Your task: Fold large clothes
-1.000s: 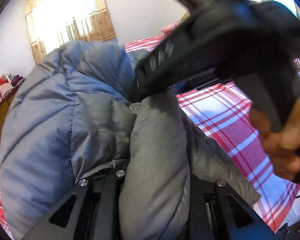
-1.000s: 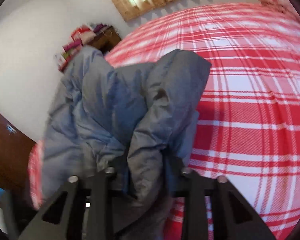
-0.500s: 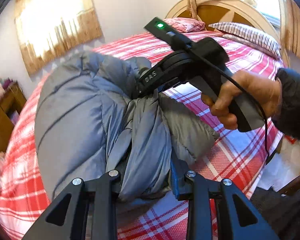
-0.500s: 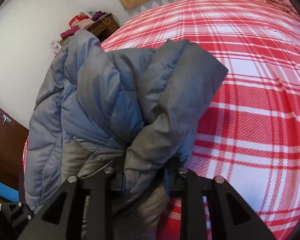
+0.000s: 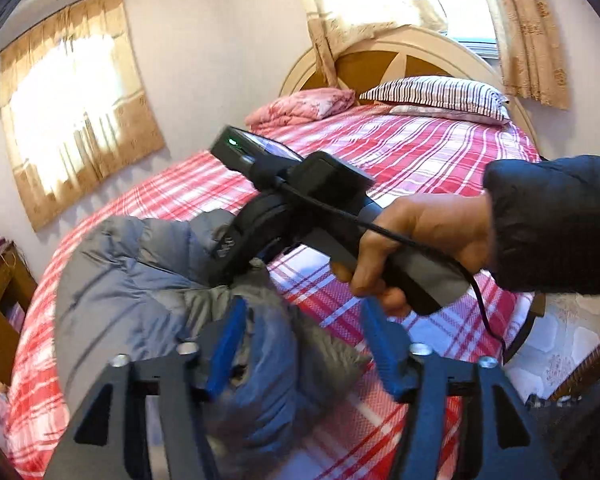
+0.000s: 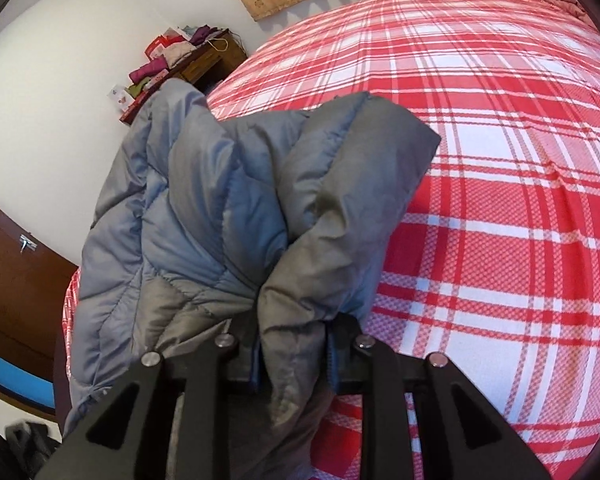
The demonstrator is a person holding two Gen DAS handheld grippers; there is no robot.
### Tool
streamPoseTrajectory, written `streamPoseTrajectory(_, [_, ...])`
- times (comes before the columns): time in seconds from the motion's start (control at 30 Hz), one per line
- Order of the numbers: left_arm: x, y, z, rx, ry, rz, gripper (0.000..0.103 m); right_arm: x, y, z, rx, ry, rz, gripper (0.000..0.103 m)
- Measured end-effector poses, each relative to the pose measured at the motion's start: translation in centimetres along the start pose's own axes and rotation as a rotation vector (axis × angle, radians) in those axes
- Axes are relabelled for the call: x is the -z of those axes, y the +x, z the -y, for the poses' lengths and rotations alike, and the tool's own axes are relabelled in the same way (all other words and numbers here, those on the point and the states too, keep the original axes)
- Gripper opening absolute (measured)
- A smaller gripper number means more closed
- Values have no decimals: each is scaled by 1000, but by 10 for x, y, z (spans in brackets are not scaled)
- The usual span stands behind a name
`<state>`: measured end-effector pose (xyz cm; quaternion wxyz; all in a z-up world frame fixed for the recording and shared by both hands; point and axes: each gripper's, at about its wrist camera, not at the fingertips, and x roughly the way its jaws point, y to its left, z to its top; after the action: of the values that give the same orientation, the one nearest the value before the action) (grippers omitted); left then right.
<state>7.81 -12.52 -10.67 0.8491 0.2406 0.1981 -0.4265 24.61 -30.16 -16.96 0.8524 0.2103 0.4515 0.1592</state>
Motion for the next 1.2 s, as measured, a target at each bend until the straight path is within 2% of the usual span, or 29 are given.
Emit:
streamPoseTrajectory(0.07, [8,-13,-10,3,-17,-11,66,2,-1,-1,1,-1,4,26])
streamPoseTrajectory(0.1, [13,-23,-21,21,-60,-18,66,6,-2,-2,3,-4,6,26])
streamPoseTrajectory(0.2, [26,-59,-66,56,-263,28,66,8,-4,-7,18,-28,17,30])
streamPoseTrajectory(0.23, [32,-70,-82,60,-333,56,66,9,-8,-9,20,-39,24,33])
streamPoseTrajectory(0.27, [40,-85,-113,62,-446,109,66,9,-11,-11,18,-46,29,33])
streamPoseTrajectory(0.3, [46,-93,-133,48,-517,142,69,9,-15,-13,11,-53,36,33])
streamPoseTrajectory(0.33, [54,-98,-158,-3,-600,164,71,9,-20,-14,7,-55,42,33])
streamPoseTrajectory(0.4, [64,-90,-194,-131,-706,120,72,8,-33,-15,23,-52,53,36])
streamPoseTrajectory(0.47, [80,-72,-222,-191,-790,67,72,8,-48,-14,35,-47,79,44])
streamPoseTrajectory(0.5, [91,-60,-236,-204,-844,35,72,9,-56,-14,39,-39,93,55])
streamPoseTrajectory(0.53, [100,-45,-247,-192,-908,4,72,9,-64,-14,43,-26,110,61])
streamPoseTrajectory(0.63, [118,-16,-259,-122,-1031,-24,72,7,-82,-22,0,-18,143,61])
streamPoseTrajectory(0.7, [117,-1,-253,-117,-1028,-18,72,0,-80,-34,-9,-53,153,61])
streamPoseTrajectory(0.8, [115,8,-242,-119,-1025,18,72,-13,-55,-48,22,-117,157,65])
streamPoseTrajectory(0.9, [113,9,-242,-108,-1042,39,72,-22,-4,-55,27,-130,54,64])
streamPoseTrajectory(0.93, [112,8,-241,-111,-1037,36,72,-22,5,-57,30,-136,31,43])
streamPoseTrajectory(0.97, [109,8,-240,-119,-1023,27,72,-20,11,-61,5,-137,26,26])
streamPoseTrajectory(1.0, [106,7,-239,-130,-1002,20,72,-17,6,-67,-20,-142,61,16])
streamPoseTrajectory(1.1, [100,5,-237,-154,-960,28,72,-7,-24,-76,-20,-178,180,13])
streamPoseTrajectory(1.17, [95,7,-235,-164,-939,28,72,1,-44,-67,-20,-124,240,14])
streamPoseTrajectory(1.2, [89,10,-232,-166,-916,29,72,3,-47,-63,-4,-101,253,18])
